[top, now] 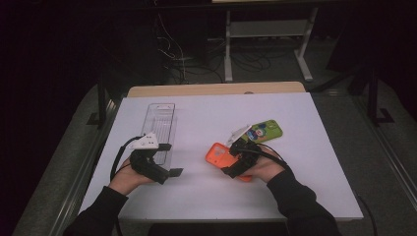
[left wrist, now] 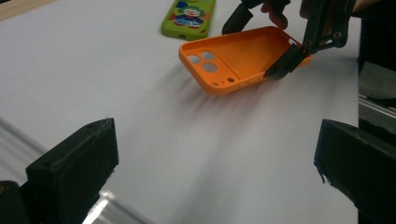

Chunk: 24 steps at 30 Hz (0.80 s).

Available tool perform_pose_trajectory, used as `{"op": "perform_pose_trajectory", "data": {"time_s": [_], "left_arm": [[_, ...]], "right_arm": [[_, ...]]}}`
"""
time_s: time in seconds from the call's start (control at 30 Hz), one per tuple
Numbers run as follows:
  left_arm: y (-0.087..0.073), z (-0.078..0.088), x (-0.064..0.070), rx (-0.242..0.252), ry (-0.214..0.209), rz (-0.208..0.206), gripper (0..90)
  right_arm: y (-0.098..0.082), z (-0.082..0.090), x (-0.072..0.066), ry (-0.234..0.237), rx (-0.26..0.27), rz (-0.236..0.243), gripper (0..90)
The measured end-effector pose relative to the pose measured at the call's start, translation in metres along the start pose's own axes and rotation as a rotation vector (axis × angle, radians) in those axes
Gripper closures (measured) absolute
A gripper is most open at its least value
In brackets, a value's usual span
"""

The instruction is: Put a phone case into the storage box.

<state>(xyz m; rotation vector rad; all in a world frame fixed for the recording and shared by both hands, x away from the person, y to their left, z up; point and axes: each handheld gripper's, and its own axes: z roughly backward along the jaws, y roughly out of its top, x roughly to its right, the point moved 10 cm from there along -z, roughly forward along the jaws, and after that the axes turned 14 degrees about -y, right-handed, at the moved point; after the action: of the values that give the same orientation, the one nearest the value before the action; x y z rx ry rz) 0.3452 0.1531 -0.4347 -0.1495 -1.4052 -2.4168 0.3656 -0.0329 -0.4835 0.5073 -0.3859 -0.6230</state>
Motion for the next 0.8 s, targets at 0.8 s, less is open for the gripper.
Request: {"op": "perform_pose_trajectory", "data": {"time_s": [0.8], "left_arm": [[0.069, -0.054, 0.01, -0.137, -0.169, -0.195, 0.0]], "right_arm": [[-0.014, 0.037, 0.028, 0.13, 0.073, 0.163, 14.8]]}}
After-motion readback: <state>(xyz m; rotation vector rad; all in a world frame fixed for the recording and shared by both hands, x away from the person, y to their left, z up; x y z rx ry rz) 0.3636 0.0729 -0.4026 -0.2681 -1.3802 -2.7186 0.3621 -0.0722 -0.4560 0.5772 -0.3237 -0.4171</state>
